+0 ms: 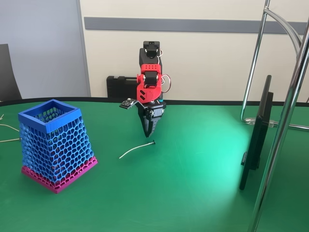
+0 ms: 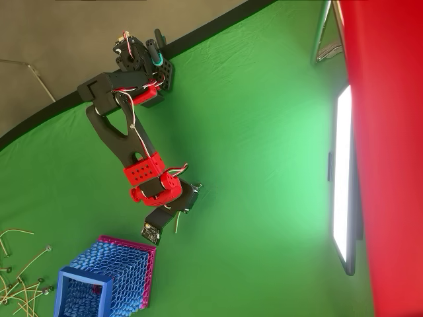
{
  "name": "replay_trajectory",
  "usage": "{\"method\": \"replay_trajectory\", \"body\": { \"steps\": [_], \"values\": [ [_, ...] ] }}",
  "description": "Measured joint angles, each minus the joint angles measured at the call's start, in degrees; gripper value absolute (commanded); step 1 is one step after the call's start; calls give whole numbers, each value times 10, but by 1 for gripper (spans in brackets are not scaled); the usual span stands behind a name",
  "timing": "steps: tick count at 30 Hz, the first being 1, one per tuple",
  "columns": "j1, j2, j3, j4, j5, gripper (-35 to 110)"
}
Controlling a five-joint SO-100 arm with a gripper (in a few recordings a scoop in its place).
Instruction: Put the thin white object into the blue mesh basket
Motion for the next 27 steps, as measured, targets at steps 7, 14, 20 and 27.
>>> {"method": "replay_trajectory", "body": {
  "steps": [7, 14, 20, 27],
  "values": [
    [0, -16, -11, 18, 8, 12],
    [0, -39, -25, 18, 11, 14],
    [0, -51, -26, 18, 23, 15],
    [-11, -63, -29, 29, 40, 15]
  ]
}}
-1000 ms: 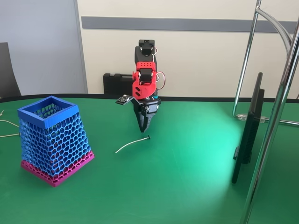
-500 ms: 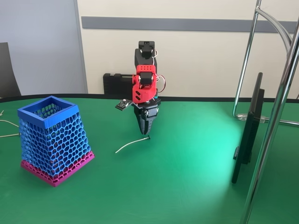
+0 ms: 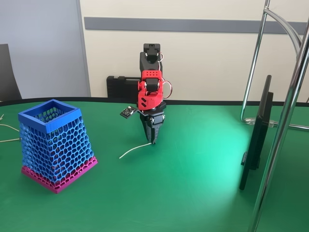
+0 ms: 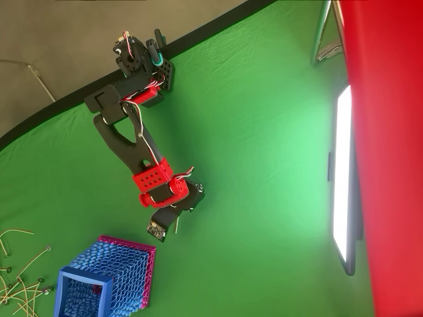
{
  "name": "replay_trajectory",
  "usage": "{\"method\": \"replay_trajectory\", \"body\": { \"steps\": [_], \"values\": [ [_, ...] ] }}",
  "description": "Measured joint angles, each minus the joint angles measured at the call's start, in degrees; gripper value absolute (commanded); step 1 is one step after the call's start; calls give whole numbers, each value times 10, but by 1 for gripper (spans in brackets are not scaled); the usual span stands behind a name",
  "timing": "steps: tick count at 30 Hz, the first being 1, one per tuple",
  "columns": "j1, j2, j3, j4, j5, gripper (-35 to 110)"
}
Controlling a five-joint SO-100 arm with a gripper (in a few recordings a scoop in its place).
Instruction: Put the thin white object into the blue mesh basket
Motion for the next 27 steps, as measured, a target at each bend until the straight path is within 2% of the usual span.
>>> {"method": "replay_trajectory", "body": {
  "steps": [16, 27],
  "values": [
    [-4, -25, -8, 4, 22, 15],
    [-4, -40, -14, 4, 23, 9]
  ]
}}
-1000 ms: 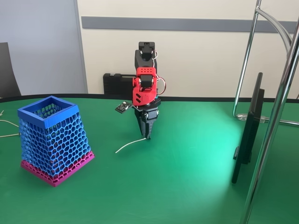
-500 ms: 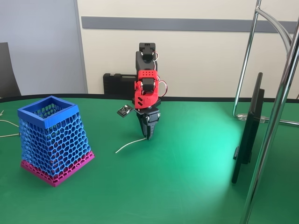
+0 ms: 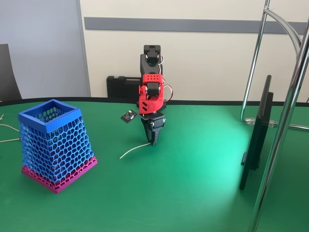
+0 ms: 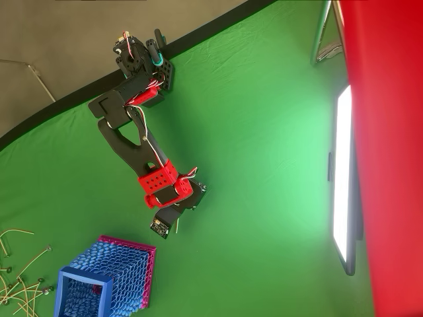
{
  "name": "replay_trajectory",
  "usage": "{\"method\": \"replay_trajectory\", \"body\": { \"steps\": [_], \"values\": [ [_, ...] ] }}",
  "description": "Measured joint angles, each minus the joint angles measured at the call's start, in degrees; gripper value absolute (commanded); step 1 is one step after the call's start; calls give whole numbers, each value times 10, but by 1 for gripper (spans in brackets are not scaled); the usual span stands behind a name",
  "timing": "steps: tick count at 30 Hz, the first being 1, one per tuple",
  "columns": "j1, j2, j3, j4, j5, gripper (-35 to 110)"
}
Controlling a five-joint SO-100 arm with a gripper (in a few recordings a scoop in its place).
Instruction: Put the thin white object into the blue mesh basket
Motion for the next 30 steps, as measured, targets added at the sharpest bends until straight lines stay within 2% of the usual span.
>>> {"method": "replay_trajectory", "body": {
  "steps": [7, 17, 30],
  "values": [
    [0, 0, -5, 1, 0, 3],
    [0, 35, -43, 1, 9, 3],
    [14, 125, -176, -4, 117, 2]
  ]
}}
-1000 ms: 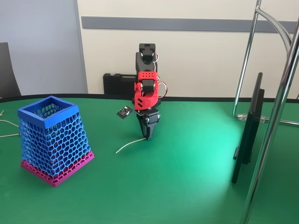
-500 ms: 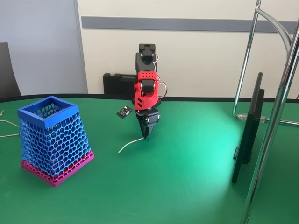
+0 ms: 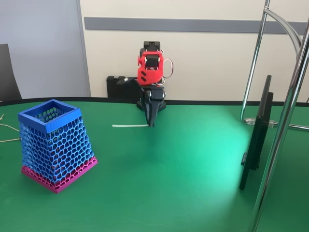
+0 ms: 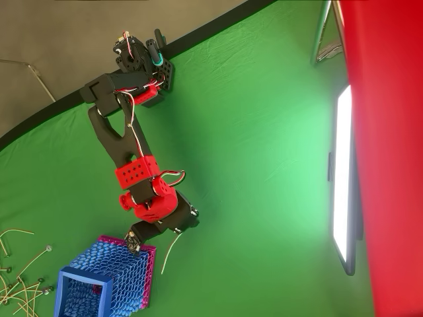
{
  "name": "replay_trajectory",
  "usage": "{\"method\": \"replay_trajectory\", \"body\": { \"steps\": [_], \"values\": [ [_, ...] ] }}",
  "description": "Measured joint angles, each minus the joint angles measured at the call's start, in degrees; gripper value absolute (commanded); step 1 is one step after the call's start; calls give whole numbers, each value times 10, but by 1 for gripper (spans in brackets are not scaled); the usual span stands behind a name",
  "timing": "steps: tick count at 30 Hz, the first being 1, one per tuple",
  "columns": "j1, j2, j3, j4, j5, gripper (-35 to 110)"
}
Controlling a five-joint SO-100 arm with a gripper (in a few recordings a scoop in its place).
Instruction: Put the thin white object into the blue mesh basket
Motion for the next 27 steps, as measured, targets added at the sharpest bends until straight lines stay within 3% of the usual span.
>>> {"method": "replay_trajectory", "body": {
  "steps": [11, 27],
  "values": [
    [69, 5, -184, -38, 207, 1],
    [206, -185, -450, -55, 458, 0]
  ]
}}
